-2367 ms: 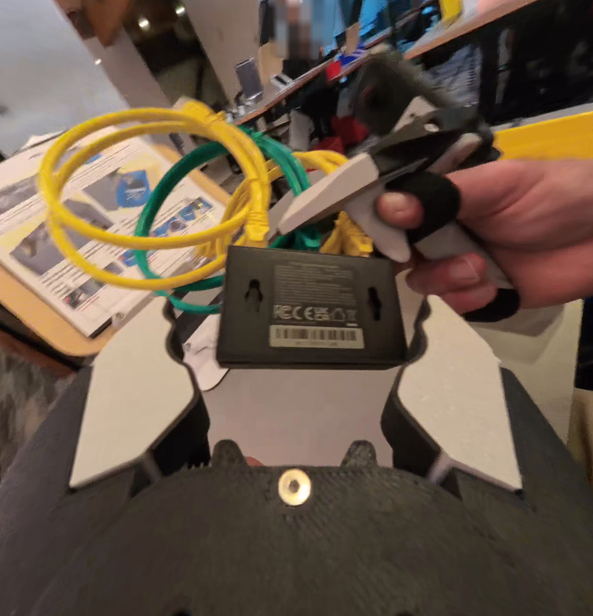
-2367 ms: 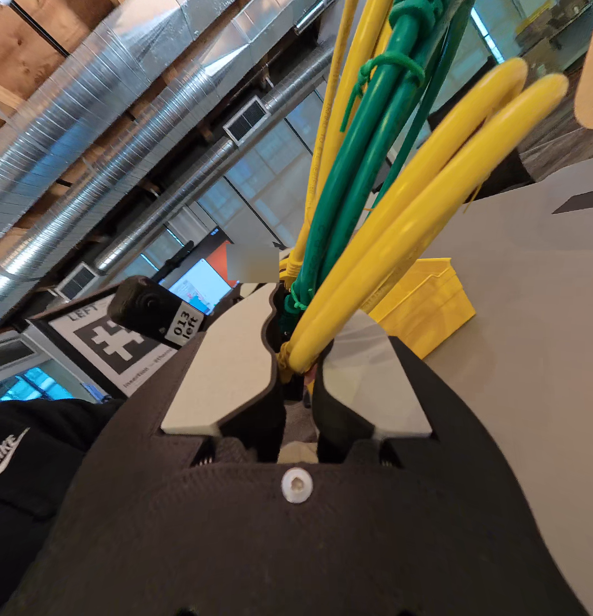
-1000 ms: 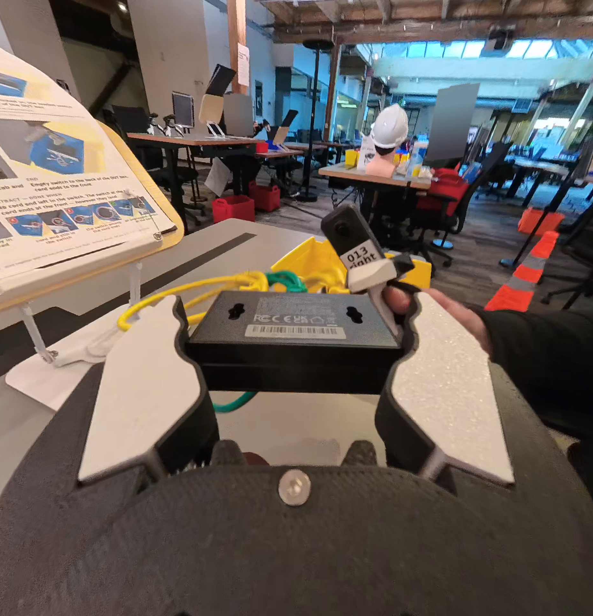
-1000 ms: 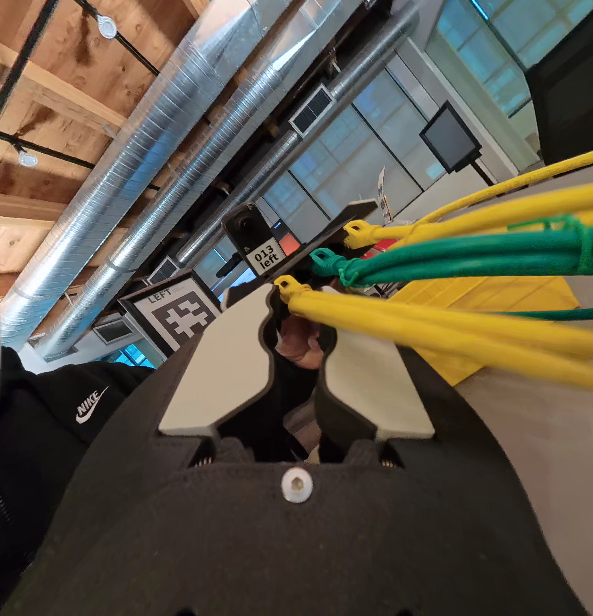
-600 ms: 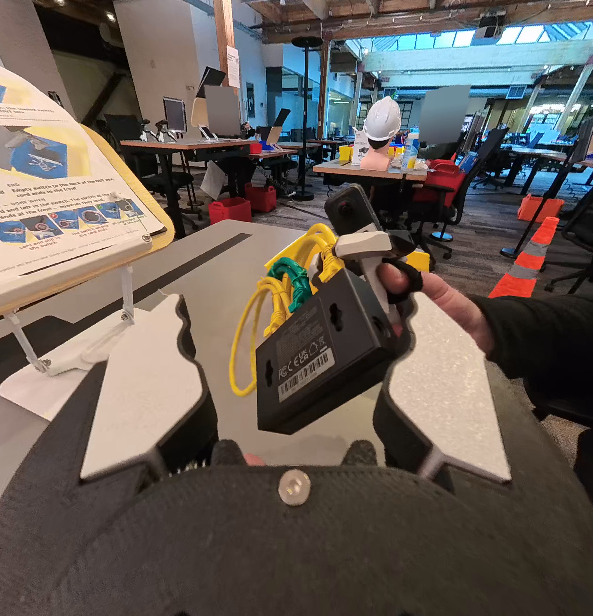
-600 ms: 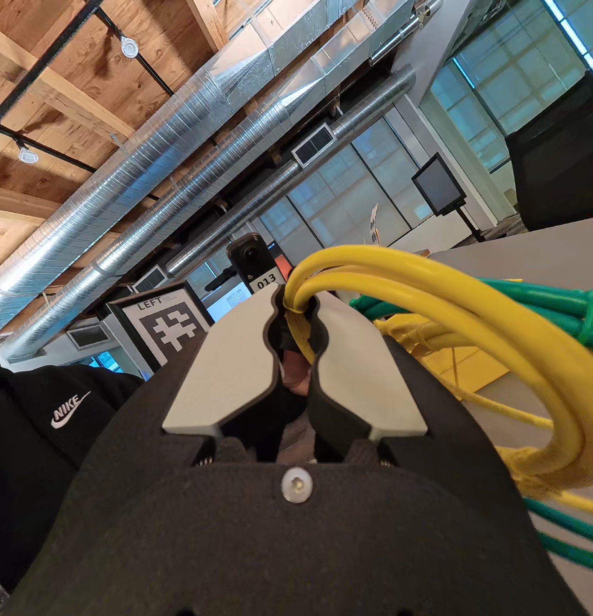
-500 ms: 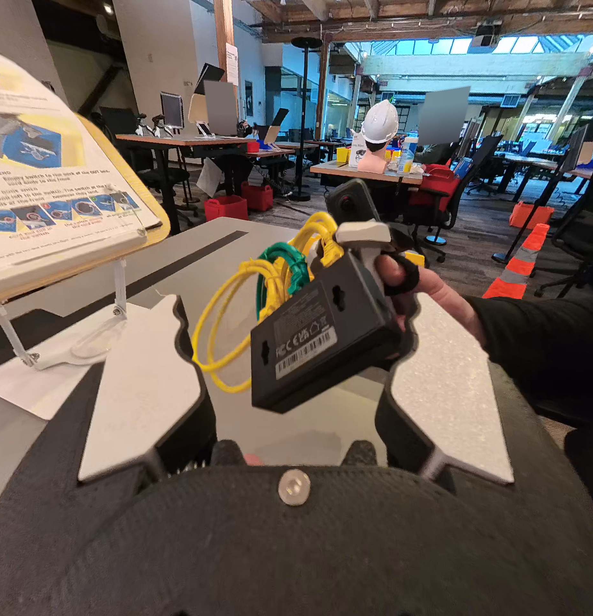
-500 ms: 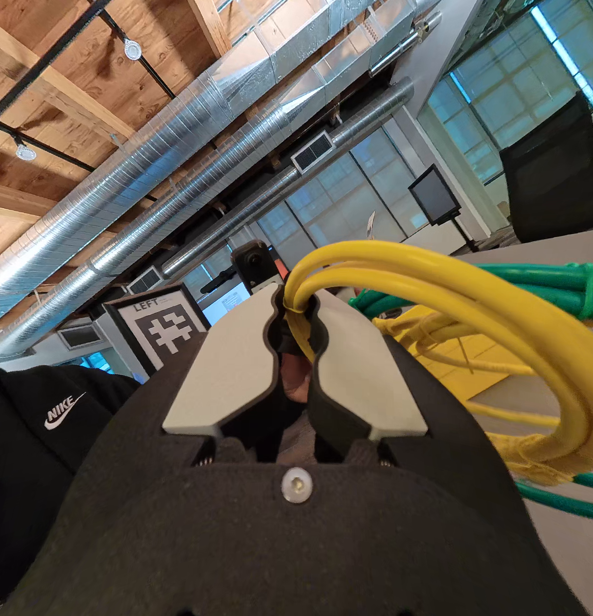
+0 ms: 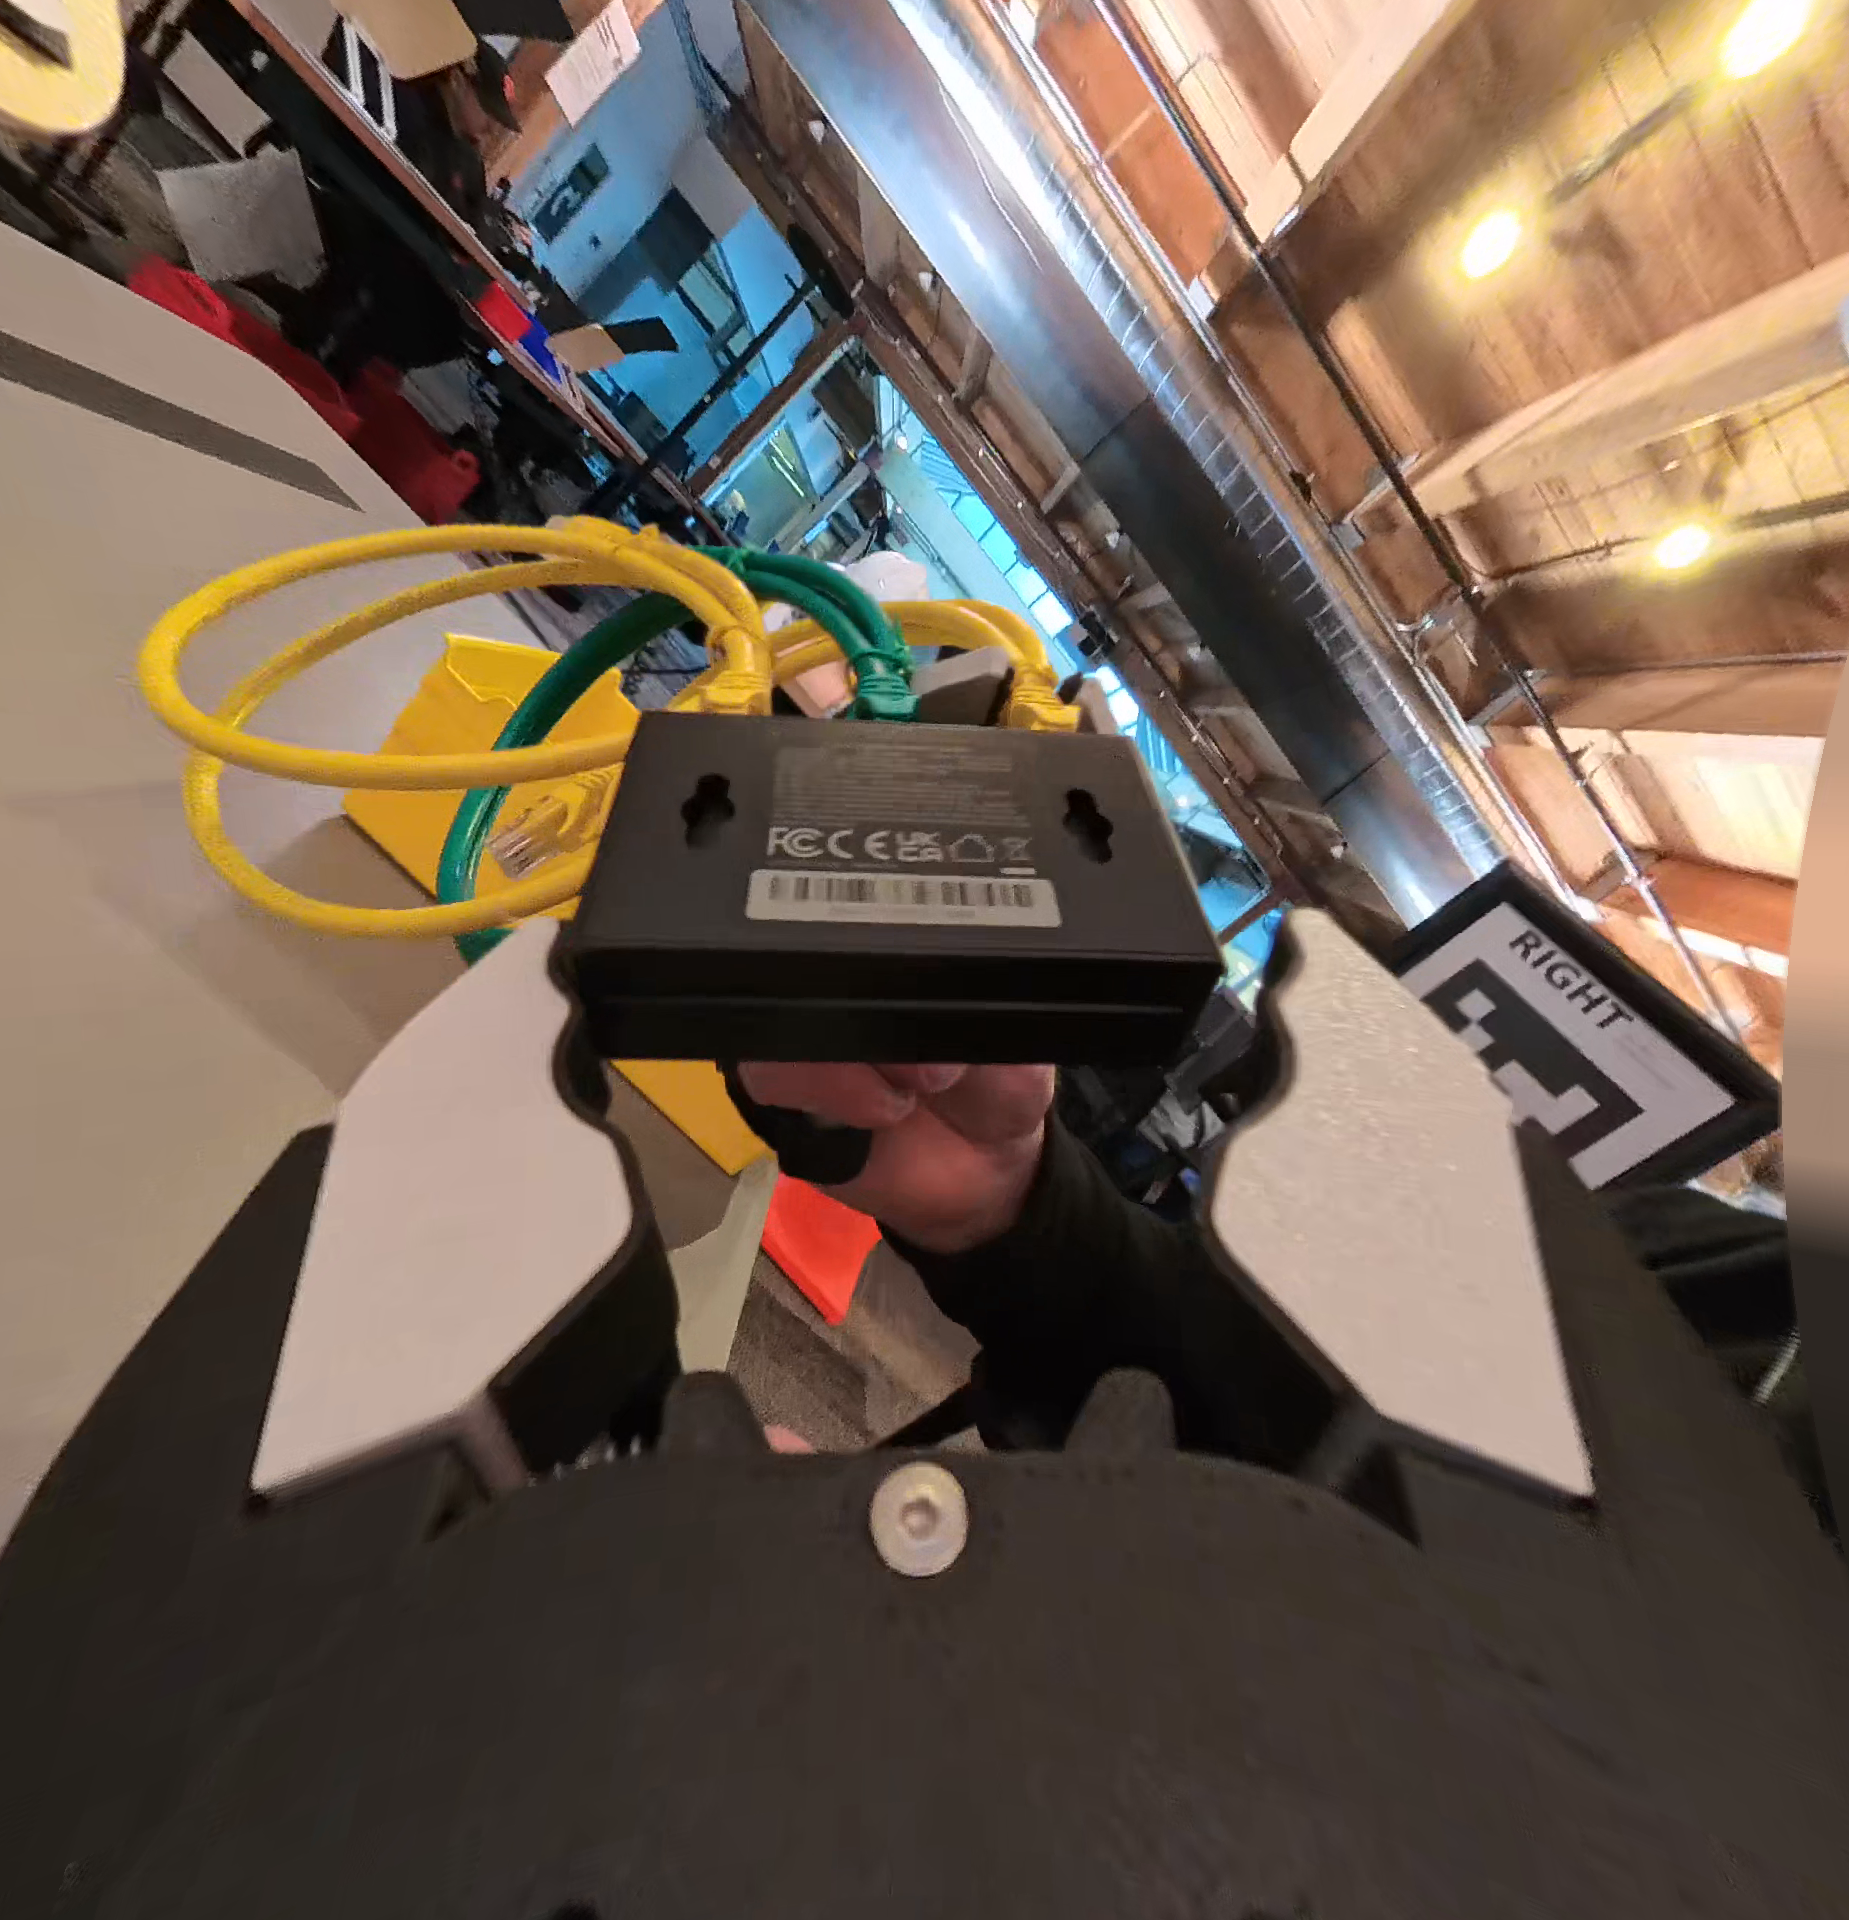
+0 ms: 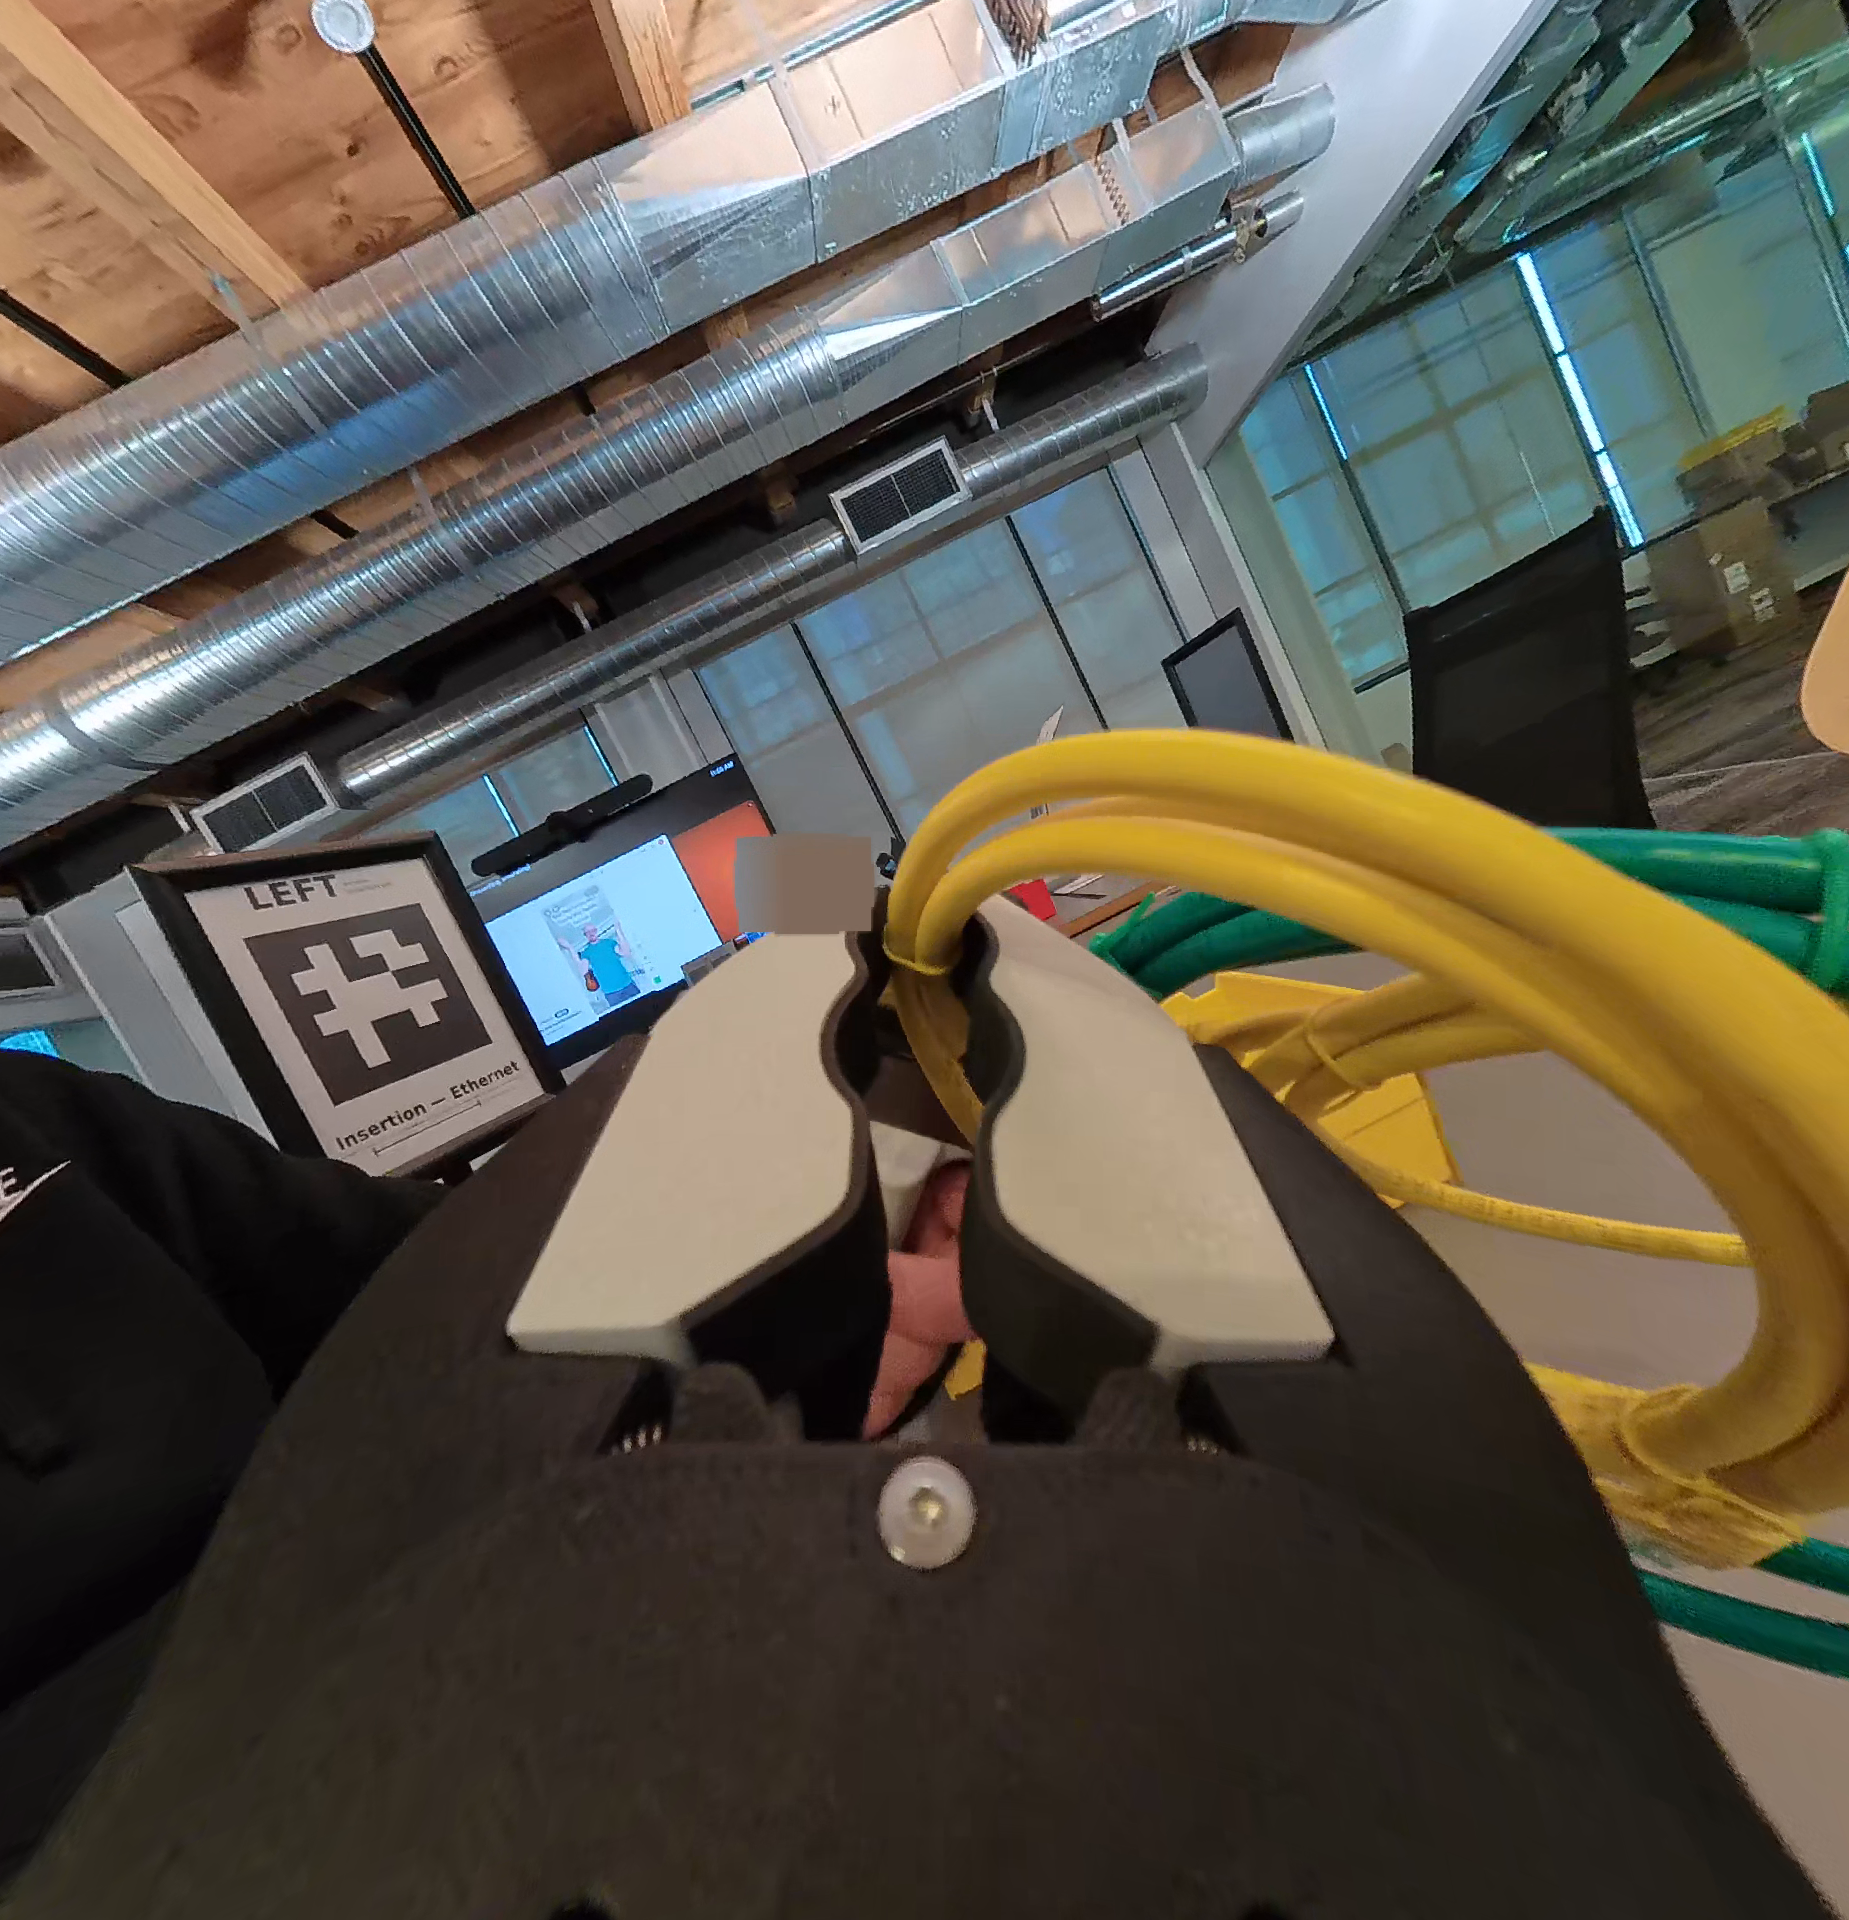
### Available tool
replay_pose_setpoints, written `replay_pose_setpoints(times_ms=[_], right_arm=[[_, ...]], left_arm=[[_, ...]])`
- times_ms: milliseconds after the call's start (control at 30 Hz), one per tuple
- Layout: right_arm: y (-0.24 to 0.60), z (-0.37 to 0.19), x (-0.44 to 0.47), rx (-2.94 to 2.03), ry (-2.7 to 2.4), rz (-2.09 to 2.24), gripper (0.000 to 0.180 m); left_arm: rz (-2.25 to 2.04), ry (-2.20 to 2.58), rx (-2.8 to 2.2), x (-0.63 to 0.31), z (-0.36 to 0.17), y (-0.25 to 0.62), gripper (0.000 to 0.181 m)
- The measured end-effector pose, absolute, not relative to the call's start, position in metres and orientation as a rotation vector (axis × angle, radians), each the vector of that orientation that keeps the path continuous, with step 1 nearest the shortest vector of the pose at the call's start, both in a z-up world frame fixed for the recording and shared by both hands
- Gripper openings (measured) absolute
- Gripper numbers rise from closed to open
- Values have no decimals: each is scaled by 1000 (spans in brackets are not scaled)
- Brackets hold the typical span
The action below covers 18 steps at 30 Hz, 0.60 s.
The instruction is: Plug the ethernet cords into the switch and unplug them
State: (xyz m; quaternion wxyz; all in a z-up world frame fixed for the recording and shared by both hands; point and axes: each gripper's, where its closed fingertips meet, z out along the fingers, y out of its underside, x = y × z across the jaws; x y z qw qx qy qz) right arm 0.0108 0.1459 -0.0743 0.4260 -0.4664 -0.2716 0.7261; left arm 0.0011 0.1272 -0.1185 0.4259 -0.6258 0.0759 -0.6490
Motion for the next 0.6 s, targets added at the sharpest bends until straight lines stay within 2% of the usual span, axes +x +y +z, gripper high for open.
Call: replay_pose_setpoints(times_ms=[33,400,500,600], right_arm=[[146,-74,11,-1162,-677,1815,11],[141,-73,8,-1141,-698,1848,12],[139,-77,4,-1165,-724,1850,24],[138,-84,1,-1226,-766,1851,28]], left_arm=[[-1648,170,-1554,1,-120,128,110],[-1560,194,-1549,-14,-114,132,104],[-1553,176,-1557,-22,-115,137,104],[-1523,158,-1573,-28,-117,141,104]])
